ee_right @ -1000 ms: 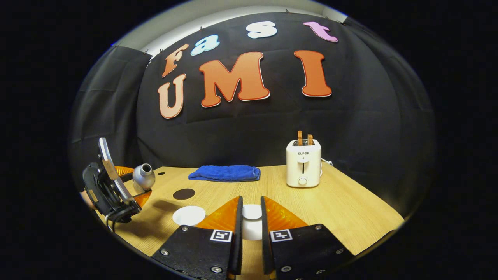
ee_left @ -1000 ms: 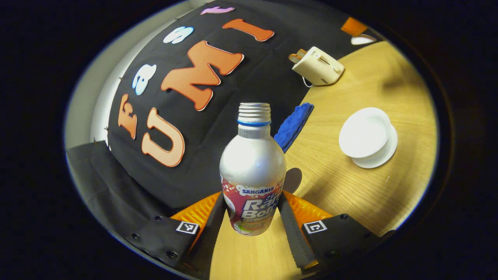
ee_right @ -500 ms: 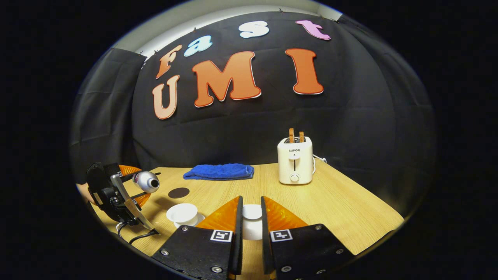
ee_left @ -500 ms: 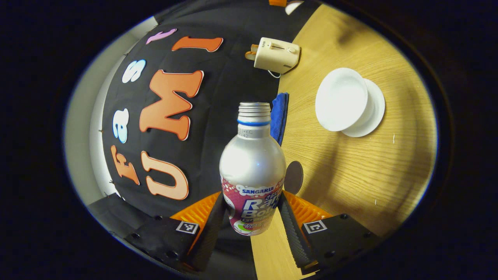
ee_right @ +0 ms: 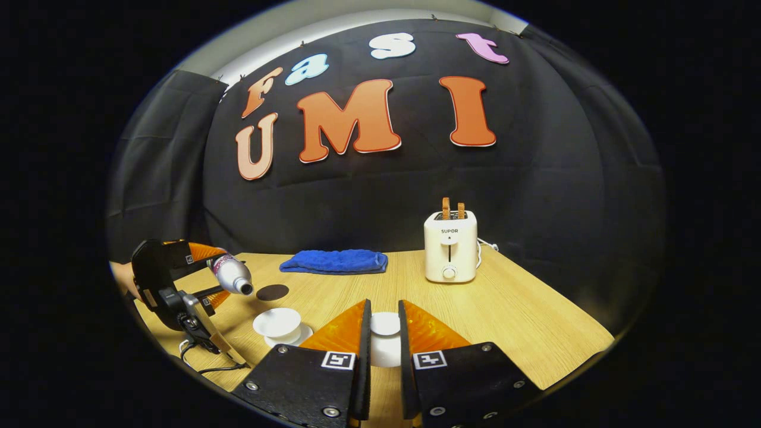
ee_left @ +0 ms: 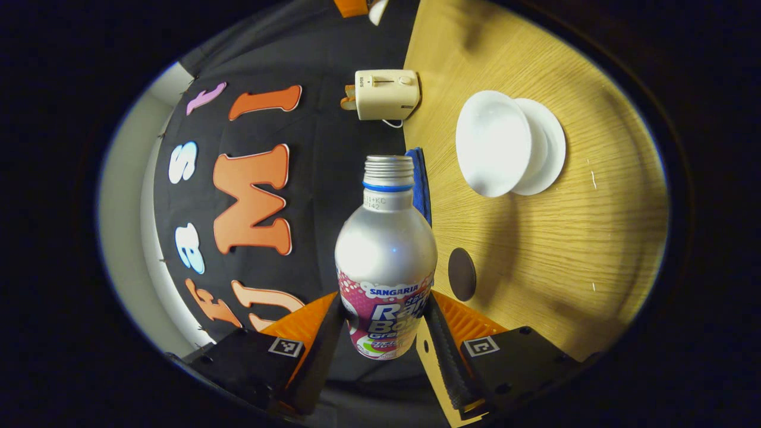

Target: Open the teacup lid with one hand, grasp the water bottle and pour water into the teacup with the other hand; after pouring, place the water bottle on the coaster and then close the teacup lid.

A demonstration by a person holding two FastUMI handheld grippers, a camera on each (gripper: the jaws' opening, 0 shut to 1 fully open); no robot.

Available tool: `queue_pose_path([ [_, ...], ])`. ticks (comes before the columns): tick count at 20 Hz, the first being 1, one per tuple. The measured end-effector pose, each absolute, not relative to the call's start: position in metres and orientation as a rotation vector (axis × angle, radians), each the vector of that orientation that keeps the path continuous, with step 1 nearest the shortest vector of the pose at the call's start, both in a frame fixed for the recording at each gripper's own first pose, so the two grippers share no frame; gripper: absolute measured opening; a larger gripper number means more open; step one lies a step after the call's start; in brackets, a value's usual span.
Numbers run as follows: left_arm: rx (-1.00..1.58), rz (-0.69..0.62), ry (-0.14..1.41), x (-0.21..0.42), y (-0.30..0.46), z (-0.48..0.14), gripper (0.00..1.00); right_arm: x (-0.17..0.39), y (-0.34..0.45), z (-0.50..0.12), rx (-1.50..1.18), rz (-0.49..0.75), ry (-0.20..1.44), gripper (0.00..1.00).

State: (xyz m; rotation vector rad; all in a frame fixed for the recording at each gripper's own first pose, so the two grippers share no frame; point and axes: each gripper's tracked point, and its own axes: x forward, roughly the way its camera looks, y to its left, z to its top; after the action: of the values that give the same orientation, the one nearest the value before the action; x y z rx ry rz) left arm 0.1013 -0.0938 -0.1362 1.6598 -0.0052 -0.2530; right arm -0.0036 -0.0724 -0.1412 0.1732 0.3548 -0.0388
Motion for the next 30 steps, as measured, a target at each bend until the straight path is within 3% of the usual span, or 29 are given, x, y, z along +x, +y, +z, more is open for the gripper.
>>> queue_pose_path([
  [1, 1.685, -0.256, -0.017, 0.101, -0.094, -0.136, 0.86, -0.004, -0.073, -0.141, 0.173, -0.041, 0.354, 0.21],
  [2, 1.711, -0.26, -0.031, 0.102, -0.096, -0.135, 0.83, -0.004, -0.074, -0.141, 0.173, -0.041, 0.354, 0.22],
  [7, 1.818, -0.265, -0.089, 0.102, -0.101, -0.124, 0.86, -0.004, -0.076, -0.139, 0.165, -0.042, 0.351, 0.21],
  [8, 1.842, -0.266, -0.097, 0.102, -0.101, -0.123, 0.8, -0.005, -0.076, -0.139, 0.165, -0.043, 0.349, 0.22],
  [30, 2.077, -0.195, -0.258, 0.118, -0.111, -0.071, 0.81, -0.002, -0.074, -0.135, 0.158, -0.032, 0.328, 0.21],
])
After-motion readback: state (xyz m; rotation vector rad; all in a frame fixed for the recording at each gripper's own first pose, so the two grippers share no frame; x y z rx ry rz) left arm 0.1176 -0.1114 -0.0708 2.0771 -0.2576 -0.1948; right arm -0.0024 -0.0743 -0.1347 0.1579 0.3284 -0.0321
